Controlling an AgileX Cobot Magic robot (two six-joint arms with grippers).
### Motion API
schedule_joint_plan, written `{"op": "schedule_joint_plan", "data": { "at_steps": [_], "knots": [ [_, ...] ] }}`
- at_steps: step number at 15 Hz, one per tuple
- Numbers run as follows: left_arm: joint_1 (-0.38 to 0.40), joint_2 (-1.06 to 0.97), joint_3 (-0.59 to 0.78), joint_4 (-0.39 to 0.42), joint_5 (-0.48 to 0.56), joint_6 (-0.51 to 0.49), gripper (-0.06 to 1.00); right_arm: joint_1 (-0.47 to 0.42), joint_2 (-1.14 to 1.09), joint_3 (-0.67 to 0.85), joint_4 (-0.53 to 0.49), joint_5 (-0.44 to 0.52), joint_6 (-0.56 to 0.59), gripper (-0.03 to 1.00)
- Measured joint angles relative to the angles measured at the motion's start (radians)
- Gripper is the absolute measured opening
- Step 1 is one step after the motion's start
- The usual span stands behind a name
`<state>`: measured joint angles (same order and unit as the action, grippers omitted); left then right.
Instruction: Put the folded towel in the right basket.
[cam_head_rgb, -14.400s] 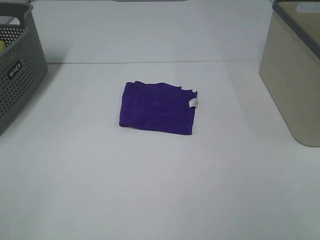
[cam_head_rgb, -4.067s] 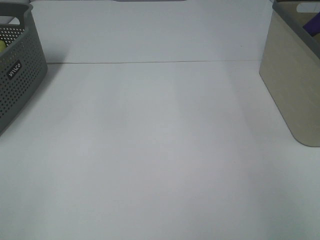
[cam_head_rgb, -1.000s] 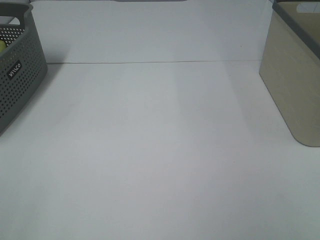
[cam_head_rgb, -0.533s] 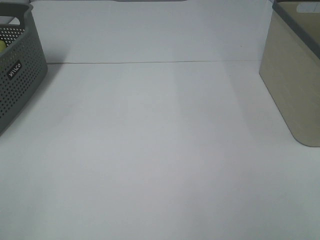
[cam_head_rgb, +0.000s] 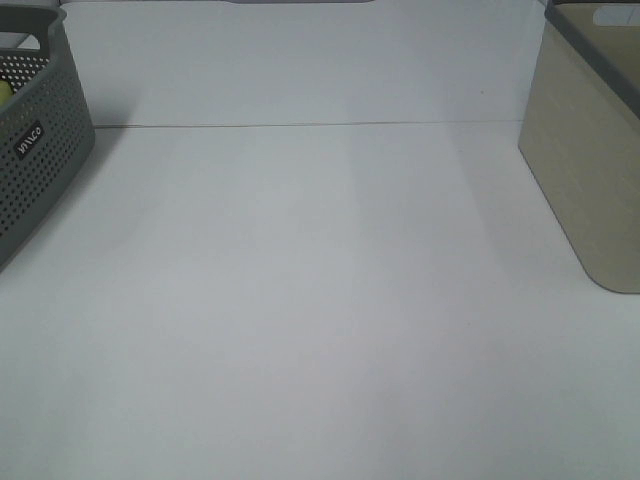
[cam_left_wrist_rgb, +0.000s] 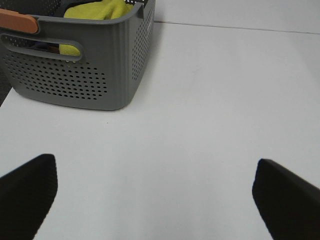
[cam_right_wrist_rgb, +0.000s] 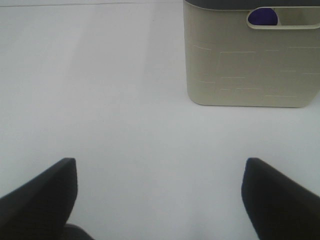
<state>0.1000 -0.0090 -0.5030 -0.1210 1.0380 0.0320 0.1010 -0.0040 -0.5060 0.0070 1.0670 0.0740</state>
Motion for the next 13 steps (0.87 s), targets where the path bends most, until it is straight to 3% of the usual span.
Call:
{"op": "schedule_joint_plan", "data": {
  "at_steps": [13],
  "knots": [
    [0.0, 0.0, 0.0, 0.0, 0.0, 0.0, 0.99, 0.0, 0.0, 0.0, 0.0, 0.0, 0.0, 0.86]
  ]
}}
